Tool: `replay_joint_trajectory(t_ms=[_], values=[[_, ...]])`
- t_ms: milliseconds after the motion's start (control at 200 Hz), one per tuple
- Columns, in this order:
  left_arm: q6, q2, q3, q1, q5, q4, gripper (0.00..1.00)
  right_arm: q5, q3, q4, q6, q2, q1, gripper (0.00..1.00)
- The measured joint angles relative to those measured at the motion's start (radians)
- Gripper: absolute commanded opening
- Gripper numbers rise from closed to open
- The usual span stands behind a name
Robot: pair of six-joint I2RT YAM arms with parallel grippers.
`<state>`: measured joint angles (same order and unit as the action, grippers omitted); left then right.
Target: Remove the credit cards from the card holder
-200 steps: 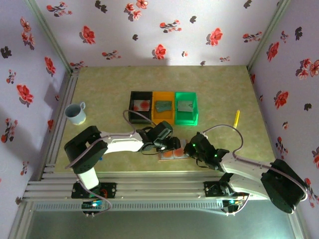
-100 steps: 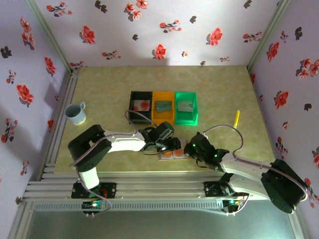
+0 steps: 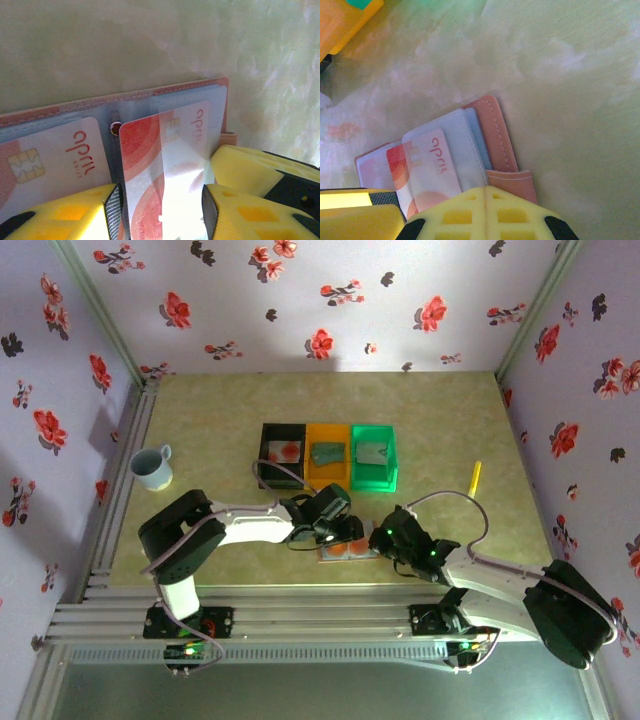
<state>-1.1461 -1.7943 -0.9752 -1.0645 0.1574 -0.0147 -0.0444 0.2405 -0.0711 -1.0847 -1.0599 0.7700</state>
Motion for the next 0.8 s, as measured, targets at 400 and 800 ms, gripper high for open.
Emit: replay_joint_trajectory(t_ms=[400, 800], values=[[0.0, -0.002, 0.0, -0.004, 0.0, 0.001, 0.43, 0.0, -0.004, -0.006, -0.001, 0.0, 0.0, 0.0], [-0.001, 0.0, 0.034, -0.005, 0.0, 0.076, 0.39, 0.0, -0.014, -0.021, -0.001, 0.005, 0.0, 0.0]])
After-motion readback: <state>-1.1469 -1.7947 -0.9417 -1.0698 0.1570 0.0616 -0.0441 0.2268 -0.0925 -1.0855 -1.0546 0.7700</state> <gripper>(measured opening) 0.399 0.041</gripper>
